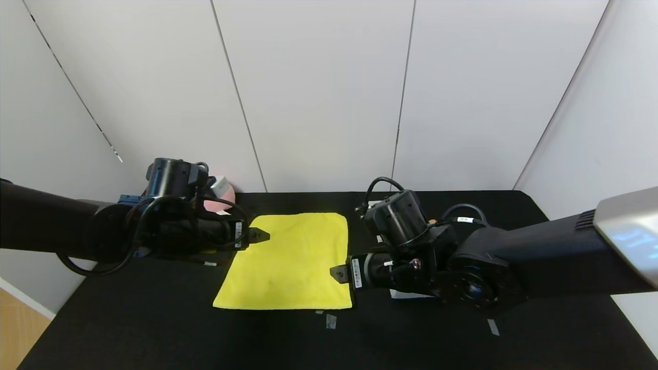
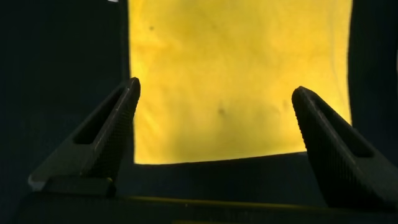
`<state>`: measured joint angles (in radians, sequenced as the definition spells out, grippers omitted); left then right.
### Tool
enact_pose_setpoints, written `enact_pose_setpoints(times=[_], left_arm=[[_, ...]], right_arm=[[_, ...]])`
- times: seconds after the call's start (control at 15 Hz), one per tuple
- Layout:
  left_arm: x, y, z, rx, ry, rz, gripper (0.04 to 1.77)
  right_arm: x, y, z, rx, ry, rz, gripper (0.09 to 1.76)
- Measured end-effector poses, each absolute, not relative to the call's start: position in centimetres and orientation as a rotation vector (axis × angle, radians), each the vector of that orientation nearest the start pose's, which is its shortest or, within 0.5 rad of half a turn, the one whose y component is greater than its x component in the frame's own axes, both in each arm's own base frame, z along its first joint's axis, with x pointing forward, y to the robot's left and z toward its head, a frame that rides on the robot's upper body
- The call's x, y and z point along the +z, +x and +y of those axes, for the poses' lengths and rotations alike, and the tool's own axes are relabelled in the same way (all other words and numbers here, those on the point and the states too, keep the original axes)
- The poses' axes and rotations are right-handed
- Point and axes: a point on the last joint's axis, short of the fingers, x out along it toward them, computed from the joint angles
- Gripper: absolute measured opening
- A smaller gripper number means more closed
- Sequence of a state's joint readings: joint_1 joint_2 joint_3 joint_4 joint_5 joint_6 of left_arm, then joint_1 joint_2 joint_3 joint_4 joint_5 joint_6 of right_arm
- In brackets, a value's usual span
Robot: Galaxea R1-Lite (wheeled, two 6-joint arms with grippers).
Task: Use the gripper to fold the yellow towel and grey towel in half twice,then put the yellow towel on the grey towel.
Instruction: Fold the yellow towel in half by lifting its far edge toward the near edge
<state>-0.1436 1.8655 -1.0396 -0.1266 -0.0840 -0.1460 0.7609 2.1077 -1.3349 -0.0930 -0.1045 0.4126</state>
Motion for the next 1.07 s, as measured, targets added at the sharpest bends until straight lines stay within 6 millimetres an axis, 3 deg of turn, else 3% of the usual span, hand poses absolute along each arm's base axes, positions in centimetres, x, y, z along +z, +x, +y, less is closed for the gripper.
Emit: enact_pose_setpoints(times=[0.47, 1.07], left_arm=[[12.2, 32.4, -0.4, -0.162, -0.181, 0.779, 1.72], [9.9, 30.9, 0.8, -0.188, -0.168, 0.867, 1.72]], right_arm=[[10.5, 30.6, 29.4, 0.489, 0.074, 0.770, 1.70], [8.8, 31.4, 30.3, 0.483, 0.067, 0.792, 1.70]])
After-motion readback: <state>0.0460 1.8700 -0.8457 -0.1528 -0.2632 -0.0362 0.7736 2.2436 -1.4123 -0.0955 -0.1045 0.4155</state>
